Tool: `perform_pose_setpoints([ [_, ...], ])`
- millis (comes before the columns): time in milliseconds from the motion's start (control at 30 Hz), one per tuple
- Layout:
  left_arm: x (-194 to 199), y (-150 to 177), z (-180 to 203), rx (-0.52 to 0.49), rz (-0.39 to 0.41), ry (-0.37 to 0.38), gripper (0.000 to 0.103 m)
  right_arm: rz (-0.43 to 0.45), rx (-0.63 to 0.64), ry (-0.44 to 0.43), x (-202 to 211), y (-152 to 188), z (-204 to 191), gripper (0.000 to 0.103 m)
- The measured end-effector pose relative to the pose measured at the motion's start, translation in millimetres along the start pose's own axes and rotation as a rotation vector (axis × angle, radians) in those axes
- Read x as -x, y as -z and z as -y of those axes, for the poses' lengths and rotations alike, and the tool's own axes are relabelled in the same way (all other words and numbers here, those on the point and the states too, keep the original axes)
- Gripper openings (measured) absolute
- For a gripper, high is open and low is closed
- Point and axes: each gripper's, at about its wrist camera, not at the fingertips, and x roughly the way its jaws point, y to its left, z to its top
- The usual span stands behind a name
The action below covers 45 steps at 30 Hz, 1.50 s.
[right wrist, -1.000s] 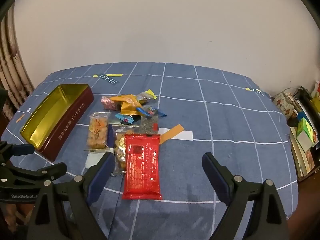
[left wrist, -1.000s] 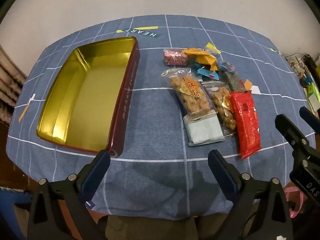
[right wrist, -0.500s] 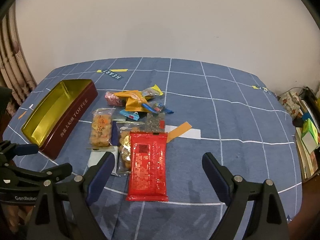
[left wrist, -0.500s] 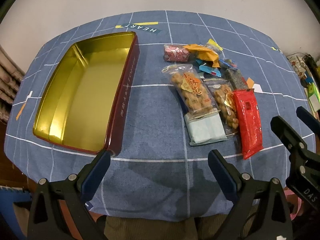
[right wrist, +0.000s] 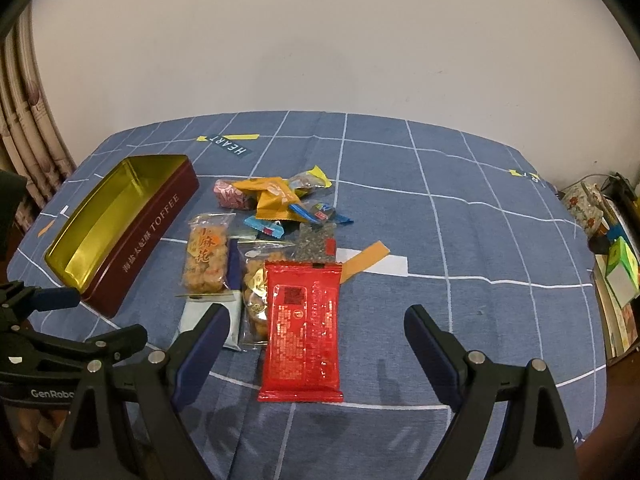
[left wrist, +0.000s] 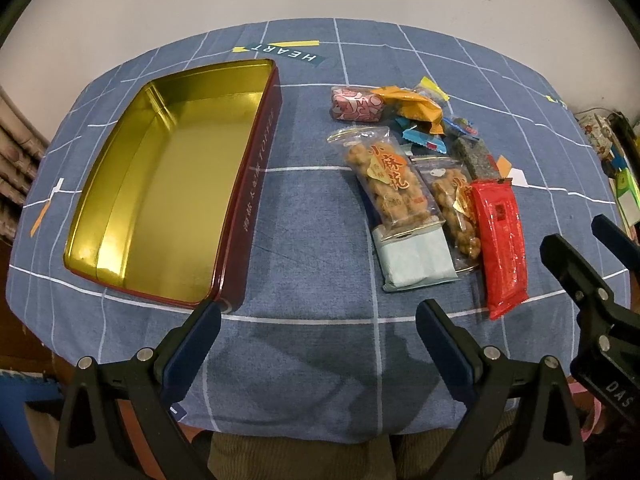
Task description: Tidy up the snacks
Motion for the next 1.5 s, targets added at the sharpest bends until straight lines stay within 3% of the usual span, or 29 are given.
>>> perform_pose_setpoints([
  [1500, -1.1, 0.3, 0.6, -0.003, -0.007, 0.003, 0.097, -0.022, -0.002, -0.005, -3.4, 2.6, -8.8, 0.091],
])
